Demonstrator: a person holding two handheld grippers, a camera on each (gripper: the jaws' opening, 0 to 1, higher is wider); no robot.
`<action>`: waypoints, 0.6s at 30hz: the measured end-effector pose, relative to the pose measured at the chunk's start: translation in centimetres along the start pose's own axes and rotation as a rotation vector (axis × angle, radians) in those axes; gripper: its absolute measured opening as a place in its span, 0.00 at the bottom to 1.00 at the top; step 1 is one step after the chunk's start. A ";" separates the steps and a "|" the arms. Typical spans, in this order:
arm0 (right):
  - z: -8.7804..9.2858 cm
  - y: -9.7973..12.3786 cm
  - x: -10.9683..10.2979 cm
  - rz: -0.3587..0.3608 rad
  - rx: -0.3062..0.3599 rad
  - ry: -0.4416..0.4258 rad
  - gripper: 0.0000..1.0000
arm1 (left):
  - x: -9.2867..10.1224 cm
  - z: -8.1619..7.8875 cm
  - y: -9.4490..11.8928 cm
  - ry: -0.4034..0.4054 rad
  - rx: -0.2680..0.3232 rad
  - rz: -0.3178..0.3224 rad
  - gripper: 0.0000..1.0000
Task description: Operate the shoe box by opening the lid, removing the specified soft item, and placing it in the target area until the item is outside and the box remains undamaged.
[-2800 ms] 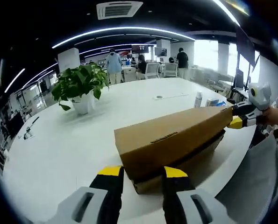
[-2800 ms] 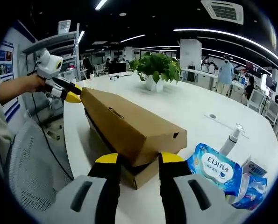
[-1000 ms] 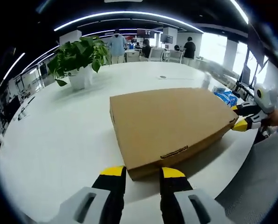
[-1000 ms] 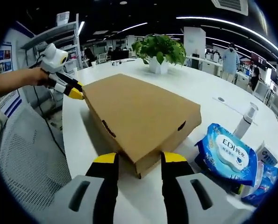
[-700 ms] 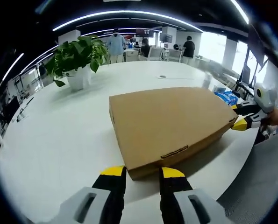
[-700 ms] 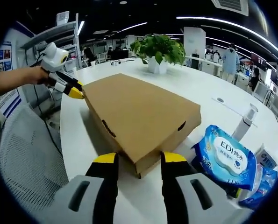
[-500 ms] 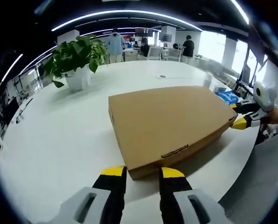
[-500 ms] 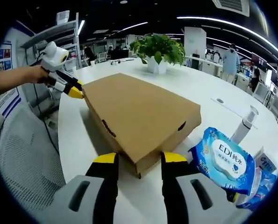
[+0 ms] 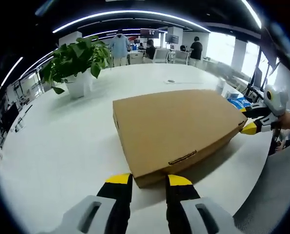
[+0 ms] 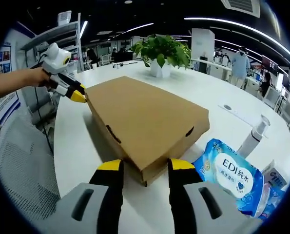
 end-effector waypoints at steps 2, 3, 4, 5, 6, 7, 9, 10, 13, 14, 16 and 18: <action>-0.2 -0.2 0.4 0.001 -0.001 0.000 0.33 | -0.1 -0.4 -0.3 -0.001 0.001 0.001 0.27; -0.3 -0.3 0.6 0.002 -0.002 0.000 0.34 | -0.2 -0.6 -0.5 -0.001 0.002 0.001 0.27; -0.4 -0.4 0.8 0.004 -0.004 0.003 0.34 | -0.2 -0.7 -0.5 -0.001 0.002 0.002 0.27; -0.4 -0.4 0.9 0.007 -0.005 0.005 0.34 | -0.3 -0.8 -0.7 -0.002 0.002 0.002 0.26; -0.6 -0.6 1.2 0.010 -0.006 0.006 0.34 | -0.3 -1.0 -0.8 -0.002 0.004 0.003 0.26; -0.6 -0.6 1.3 0.011 -0.006 0.007 0.34 | -0.3 -1.1 -0.9 -0.001 0.004 0.004 0.26; -0.8 -0.8 1.6 0.014 -0.007 0.006 0.34 | -0.4 -1.4 -1.1 0.000 0.006 0.005 0.26; -0.8 -0.8 1.8 0.015 -0.007 0.006 0.34 | -0.4 -1.5 -1.2 0.000 0.007 0.005 0.26; -0.9 -1.0 2.2 0.020 -0.005 0.004 0.34 | -0.5 -1.9 -1.5 0.001 0.008 0.006 0.26; -1.0 -1.1 2.3 0.021 -0.004 0.002 0.34 | -0.6 -2.1 -1.6 -0.001 0.009 0.007 0.26; -1.0 -1.2 2.4 0.025 -0.003 0.004 0.34 | -0.7 -2.4 -1.8 -0.001 0.009 0.009 0.26; -1.2 -1.3 2.7 0.025 -0.002 0.002 0.34 | -0.8 -2.6 -2.0 0.000 0.011 0.010 0.26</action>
Point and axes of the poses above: the point that each gripper's makers call its tool centre point, and the gripper's own axes: y roughly backward along the fingers, x roughly to its right, z roughly out of its underside, the point moved 10 cm from there along y, roughly backward along the fingers, and after that the axes turned 7 degrees about -x, right-handed, at the moved point
